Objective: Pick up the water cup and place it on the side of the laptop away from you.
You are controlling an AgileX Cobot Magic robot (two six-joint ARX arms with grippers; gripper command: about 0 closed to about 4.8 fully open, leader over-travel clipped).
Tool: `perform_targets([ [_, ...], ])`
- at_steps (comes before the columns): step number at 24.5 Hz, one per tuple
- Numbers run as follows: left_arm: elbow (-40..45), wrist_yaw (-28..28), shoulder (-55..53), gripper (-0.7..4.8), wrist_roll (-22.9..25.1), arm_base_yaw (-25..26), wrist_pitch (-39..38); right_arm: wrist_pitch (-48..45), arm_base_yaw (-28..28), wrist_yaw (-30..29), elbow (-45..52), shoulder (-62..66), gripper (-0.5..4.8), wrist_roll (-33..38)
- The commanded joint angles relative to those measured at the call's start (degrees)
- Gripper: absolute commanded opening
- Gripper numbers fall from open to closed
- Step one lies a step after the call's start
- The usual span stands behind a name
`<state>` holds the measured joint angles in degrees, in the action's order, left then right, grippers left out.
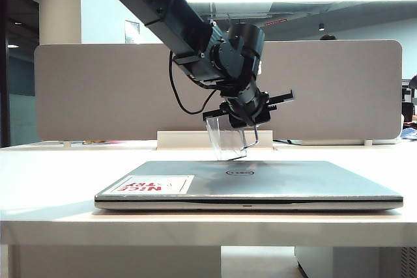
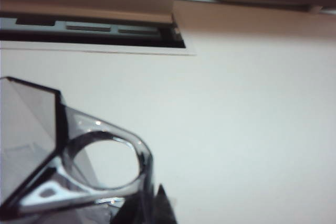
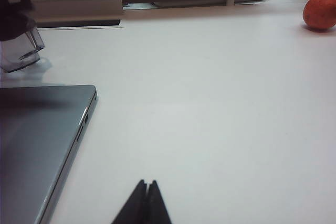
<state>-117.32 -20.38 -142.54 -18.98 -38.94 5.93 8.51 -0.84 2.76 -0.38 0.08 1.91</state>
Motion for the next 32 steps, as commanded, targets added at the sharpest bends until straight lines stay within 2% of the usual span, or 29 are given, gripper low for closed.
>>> perform_targets([
  [1, 0.28, -3.02, 0.22, -0.06, -1.2, -0.33, -1.66, -0.57, 0.04, -0.17, 0.22, -0.09, -0.08, 0.07],
  [3, 0.81, -4.31, 0.22, -0.06, -3.67, -0.63, -1.66, -0.57, 0.04, -0.2, 0.22, -0.09, -0.08, 0.07],
  [6, 1.11, -6.86, -0.17, -0.06, -3.98, -0.94, -1.6, -0.57, 0.07, -0.22, 0.22, -0.09, -0.08, 0.07],
  [20, 1.11, -6.6, -1.44, -0.02, -3.98, -1.75, -1.62, -0.59, 0.07, -1.46, 0.22, -0.09, -0.08, 0.07],
  [24, 0.96, -6.54, -1.44, 0.82, -3.93, -1.75, -1.64, -0.57, 0.07, -1.44, 0.22, -0.09, -0.08, 0.07],
  [27, 0.9, -6.67, -1.33, 0.85, -3.21, -2.14, -2.21, -0.59, 0.07, -1.46, 0.22, -0.09, -0.08, 0.07],
  [32, 0.72, -6.64, 0.35, 0.96, 1.18, -2.56, -6.69, -0.59, 0.07, -1.44, 0.22, -0.09, -0.08, 0.07],
])
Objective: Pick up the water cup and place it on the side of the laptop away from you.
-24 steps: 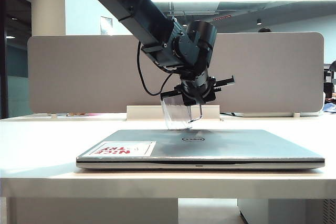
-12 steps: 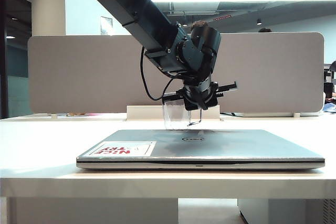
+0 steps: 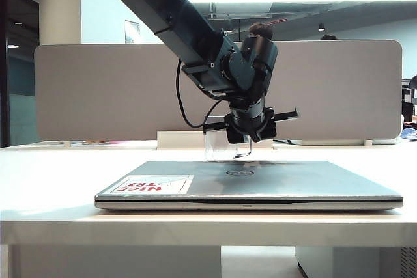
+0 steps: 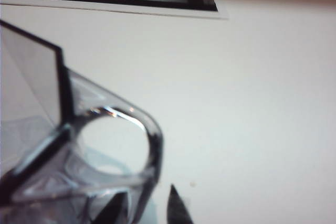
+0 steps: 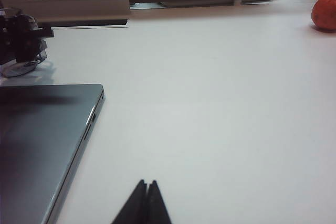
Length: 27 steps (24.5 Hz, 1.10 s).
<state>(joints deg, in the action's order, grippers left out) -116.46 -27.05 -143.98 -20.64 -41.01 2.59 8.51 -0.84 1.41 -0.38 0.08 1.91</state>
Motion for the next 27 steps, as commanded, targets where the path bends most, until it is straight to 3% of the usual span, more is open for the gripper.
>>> perform_targets([
  [1, -0.13, -0.04, 2.23, 1.01, 2.91, -0.61, -4.5, -0.59, 0.04, -0.09, 0.22, -0.09, -0.08, 0.07],
  [4, -0.13, 0.09, 3.78, 1.22, 2.45, -0.61, -9.22, -0.61, 0.04, -0.09, 0.22, -0.09, -0.08, 0.04],
  [13, -0.13, 4.5, 11.21, 1.21, 1.44, -0.57, -32.61, -0.66, 0.04, -0.2, 0.22, -0.09, -0.08, 0.04],
  [17, -0.15, 8.44, 14.75, 1.21, 8.31, -0.48, -38.21, -0.66, 0.04, -3.8, 0.22, -0.09, -0.08, 0.04],
  [21, -0.2, 8.85, 21.84, 1.19, 17.62, 0.11, -37.68, -0.61, 0.04, -4.76, 0.22, -0.09, -0.08, 0.0],
  [24, -0.22, 8.81, 26.29, 1.08, 21.16, 1.2, -36.94, -0.61, 0.02, -4.76, 0.22, -0.09, -0.08, 0.0],
  [27, -0.2, 8.74, 30.64, 0.64, 24.46, 2.91, -37.31, -0.61, 0.0, -4.74, 0.22, -0.09, -0.08, 0.0],
])
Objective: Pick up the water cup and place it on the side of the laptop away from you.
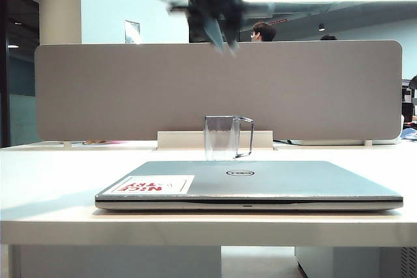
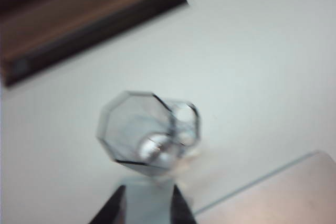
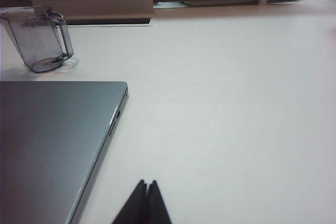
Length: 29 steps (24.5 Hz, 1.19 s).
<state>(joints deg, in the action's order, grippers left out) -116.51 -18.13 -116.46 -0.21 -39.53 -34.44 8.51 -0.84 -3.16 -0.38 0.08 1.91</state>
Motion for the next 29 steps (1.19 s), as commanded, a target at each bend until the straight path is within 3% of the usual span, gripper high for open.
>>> perform_targets([
  [1, -0.15, -0.17, 4.7, 0.47, 4.79, 2.32, -0.72, -0.63, 0.0, -0.2, 0.22, -0.09, -0.08, 0.0],
  [15, 0.22, 8.57, 15.32, 0.47, 7.74, 18.49, -5.29, -0.61, 0.02, -0.2, 0.24, -0.09, -0.08, 0.0],
  [19, 8.31, 11.93, 20.5, 0.47, 7.74, 23.5, 0.48, -0.61, 0.0, -0.2, 0.22, -0.09, -0.08, 0.0],
  [25, 22.05, 11.74, 30.23, 0.48, 8.63, 25.05, 10.45, -0.63, 0.0, -0.2, 0.22, -0.09, -0.08, 0.0],
  [29, 40.39, 11.78, 43.41, 0.48, 8.81, 25.05, 20.35, -0.61, 0.0, -0.2, 0.22, -0.09, -0.08, 0.0],
])
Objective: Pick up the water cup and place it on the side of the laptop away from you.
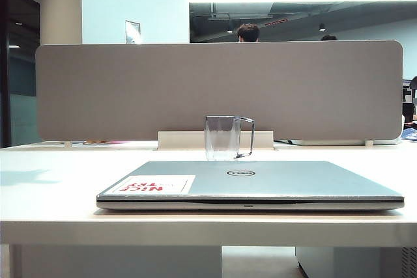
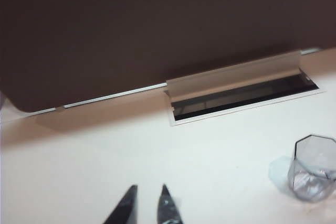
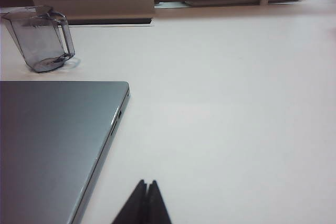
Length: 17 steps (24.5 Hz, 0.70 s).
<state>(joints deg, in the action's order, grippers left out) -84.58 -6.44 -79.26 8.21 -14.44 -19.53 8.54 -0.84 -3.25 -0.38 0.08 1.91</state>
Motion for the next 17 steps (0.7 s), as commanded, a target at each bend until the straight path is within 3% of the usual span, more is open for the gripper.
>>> perform_targets([
  [1, 11.72, 0.09, 8.59, 0.48, 0.37, -0.04, 6.8, -0.66, 0.0, -0.11, 0.22, -0.09, -0.08, 0.0],
  [11, 42.18, 0.44, 34.25, 0.48, -1.07, 0.63, 13.35, -0.66, 0.0, -0.11, 0.22, -0.09, -0.08, 0.0],
  [17, 57.4, 8.74, 50.45, 0.48, -8.5, 9.46, 17.2, -0.66, 0.0, -0.11, 0.22, -0.09, -0.08, 0.0],
])
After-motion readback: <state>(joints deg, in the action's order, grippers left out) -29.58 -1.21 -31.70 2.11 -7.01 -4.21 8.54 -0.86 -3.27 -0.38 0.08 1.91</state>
